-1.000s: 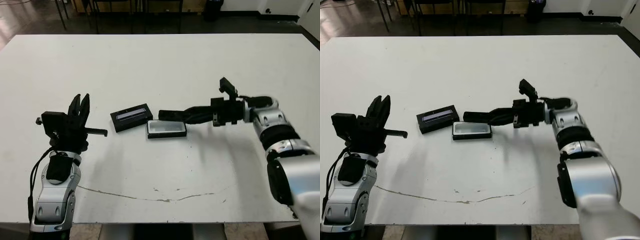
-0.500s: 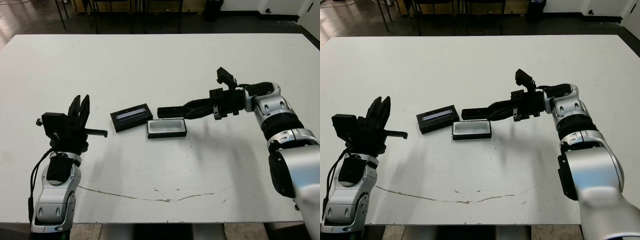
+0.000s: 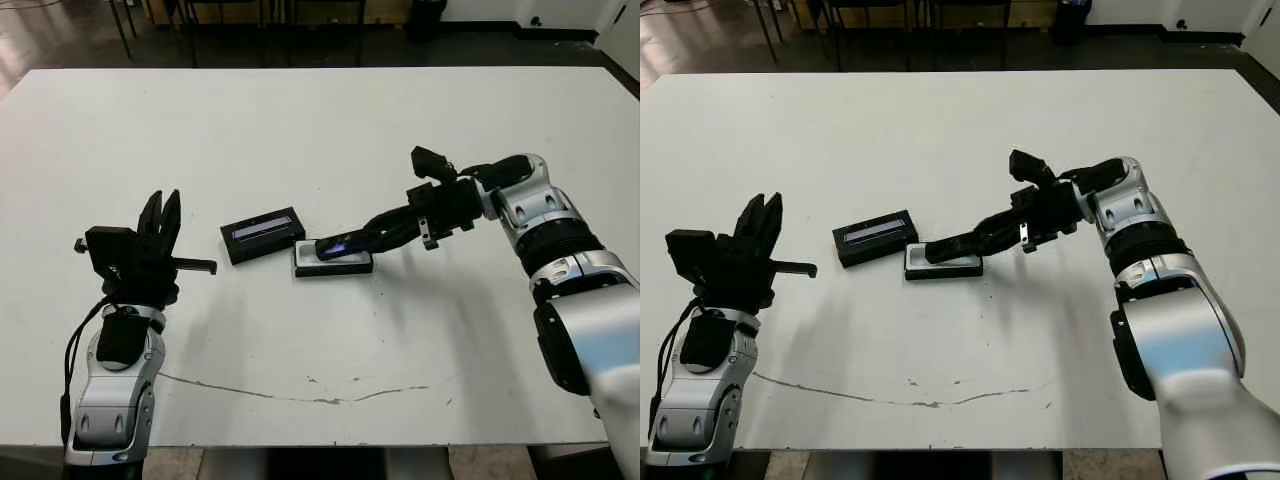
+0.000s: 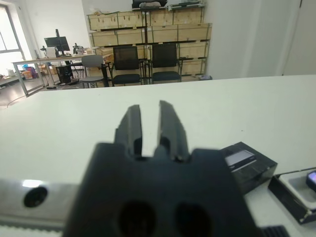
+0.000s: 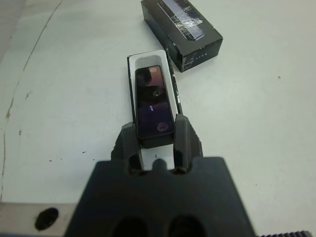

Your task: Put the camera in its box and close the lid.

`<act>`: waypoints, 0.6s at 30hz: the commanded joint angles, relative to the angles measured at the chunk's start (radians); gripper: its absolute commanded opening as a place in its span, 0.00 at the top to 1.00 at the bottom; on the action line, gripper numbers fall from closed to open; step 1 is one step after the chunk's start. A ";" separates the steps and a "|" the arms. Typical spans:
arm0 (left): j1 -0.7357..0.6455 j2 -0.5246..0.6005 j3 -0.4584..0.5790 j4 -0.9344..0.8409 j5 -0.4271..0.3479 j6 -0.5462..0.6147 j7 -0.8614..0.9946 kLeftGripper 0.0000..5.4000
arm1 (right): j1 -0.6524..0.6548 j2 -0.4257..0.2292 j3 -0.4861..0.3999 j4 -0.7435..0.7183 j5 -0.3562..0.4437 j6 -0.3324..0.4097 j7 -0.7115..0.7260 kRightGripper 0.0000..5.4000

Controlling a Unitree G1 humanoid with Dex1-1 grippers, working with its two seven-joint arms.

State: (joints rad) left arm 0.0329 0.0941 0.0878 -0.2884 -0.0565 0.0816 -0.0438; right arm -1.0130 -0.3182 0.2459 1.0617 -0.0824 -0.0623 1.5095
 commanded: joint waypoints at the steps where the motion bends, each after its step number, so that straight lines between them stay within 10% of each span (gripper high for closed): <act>1: 0.016 -0.001 0.000 0.014 0.003 0.005 0.000 1.00 | 0.005 0.003 0.023 -0.007 -0.025 -0.018 -0.017 1.00; 18: 0.022 -0.008 0.000 0.012 0.009 0.002 0.001 1.00 | 0.027 0.041 0.053 -0.011 -0.031 -0.021 -0.038 1.00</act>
State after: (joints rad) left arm 0.0398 0.0812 0.0883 -0.2887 -0.0544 0.0802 -0.0438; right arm -1.0074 -0.2973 0.2919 1.0610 -0.1118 -0.0940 1.4677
